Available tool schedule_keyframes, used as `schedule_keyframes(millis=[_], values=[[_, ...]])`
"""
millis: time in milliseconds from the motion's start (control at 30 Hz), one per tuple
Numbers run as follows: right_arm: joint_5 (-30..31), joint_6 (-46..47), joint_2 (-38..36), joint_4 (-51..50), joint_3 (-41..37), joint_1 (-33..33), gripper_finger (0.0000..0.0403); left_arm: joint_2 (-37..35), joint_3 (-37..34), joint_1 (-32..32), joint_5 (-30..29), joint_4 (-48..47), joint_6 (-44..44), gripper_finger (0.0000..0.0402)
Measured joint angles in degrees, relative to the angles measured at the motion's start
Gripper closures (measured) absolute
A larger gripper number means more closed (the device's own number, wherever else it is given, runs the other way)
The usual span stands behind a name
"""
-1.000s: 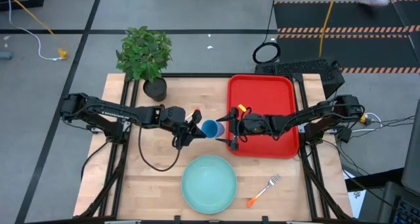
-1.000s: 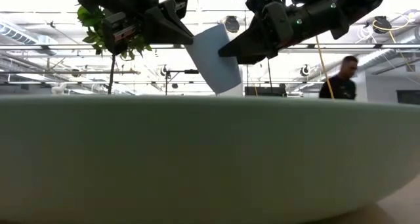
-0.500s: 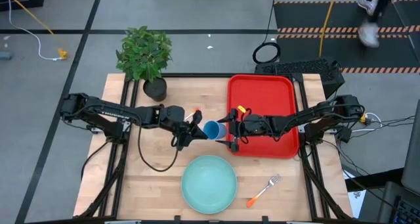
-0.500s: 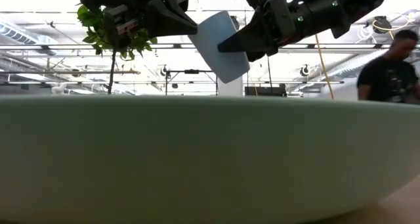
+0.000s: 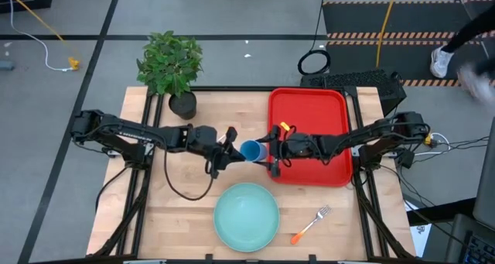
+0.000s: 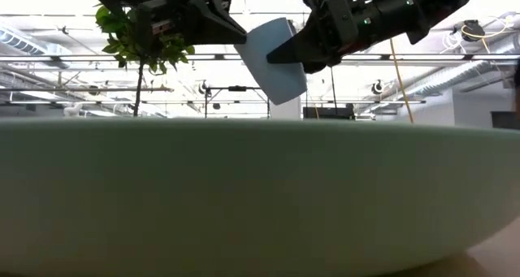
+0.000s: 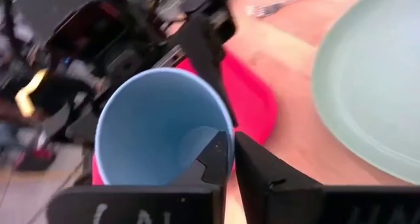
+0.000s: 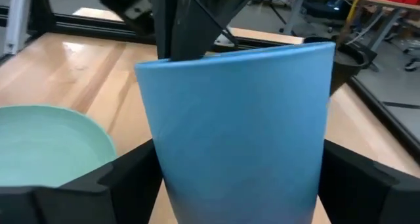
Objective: Pick and place plate/cup/fork/spoon on tray
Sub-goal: Put the blue cup on the red tray
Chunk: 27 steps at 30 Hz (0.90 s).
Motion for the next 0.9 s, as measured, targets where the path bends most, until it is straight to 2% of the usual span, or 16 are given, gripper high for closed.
schedule_keyframes(millis=[200,333,433,600,733,900], values=[[3.2,0.73,-3.55,-4.89,-0.17,0.12,0.0079,-2.96,0.0,-0.13,-3.66,-0.15,-6.16,0.0307],[3.52,1.9,-6.27,-8.02,-2.02,0.03,0.0079,-6.33,0.04,0.65,-8.92,0.18,-10.58,0.0268],[6.47,1.45,-8.92,-8.22,-3.51,-0.2,0.0079,-7.6,0.04,2.23,-11.6,-0.84,-13.67,0.0249],[10.81,-1.02,-13.67,-9.48,-6.59,-2.18,0.008,-8.62,0.09,5.52,-11.37,-4.28,-16.34,0.0239],[11.02,-2.27,-18.02,-8.47,-9.83,-5.52,0.008,-8.15,0.0,8.26,-11.36,-6.23,-16.75,0.0238],[11.18,-2.57,-21.61,0.59,-15.76,-11.15,0.0078,-8.05,0.0,11.05,-9.85,-6.59,-19.19,0.0238]])
